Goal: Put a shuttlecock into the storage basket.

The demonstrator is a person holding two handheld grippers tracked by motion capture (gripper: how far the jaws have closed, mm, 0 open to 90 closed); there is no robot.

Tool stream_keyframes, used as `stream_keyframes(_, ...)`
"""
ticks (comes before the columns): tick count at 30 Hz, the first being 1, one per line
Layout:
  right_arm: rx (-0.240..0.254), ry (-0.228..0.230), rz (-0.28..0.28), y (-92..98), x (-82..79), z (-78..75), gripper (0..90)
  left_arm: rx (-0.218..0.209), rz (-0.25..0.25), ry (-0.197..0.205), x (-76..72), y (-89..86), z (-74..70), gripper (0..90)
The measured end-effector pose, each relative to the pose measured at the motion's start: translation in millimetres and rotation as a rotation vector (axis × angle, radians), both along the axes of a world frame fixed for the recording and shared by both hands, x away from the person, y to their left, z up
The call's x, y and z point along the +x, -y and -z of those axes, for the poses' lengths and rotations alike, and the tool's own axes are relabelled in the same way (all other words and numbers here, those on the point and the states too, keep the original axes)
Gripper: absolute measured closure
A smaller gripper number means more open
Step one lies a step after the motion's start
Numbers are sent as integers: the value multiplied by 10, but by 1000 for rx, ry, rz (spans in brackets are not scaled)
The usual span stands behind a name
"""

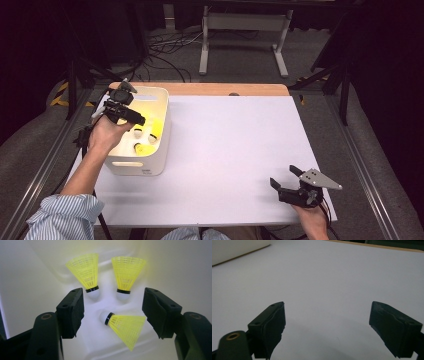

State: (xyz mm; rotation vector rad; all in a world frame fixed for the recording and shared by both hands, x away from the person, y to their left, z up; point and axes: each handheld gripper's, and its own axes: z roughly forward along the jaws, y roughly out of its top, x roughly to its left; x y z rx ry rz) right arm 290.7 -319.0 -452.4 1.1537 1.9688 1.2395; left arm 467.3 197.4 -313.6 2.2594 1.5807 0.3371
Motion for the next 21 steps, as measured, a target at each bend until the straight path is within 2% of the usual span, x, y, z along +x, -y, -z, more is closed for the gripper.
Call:
stream_keyframes(11,2,1,0,2,-1,-2,140,-2,0,12,-60,-24,-37,349)
stream_keyframes(15,1,0,-1,0,0,-1,140,9,-4,24,-86,-32,-54,342)
stream_keyframes(21,2,0,0,2,0,-2,139,0,0,34,-126,-62,-81,348)
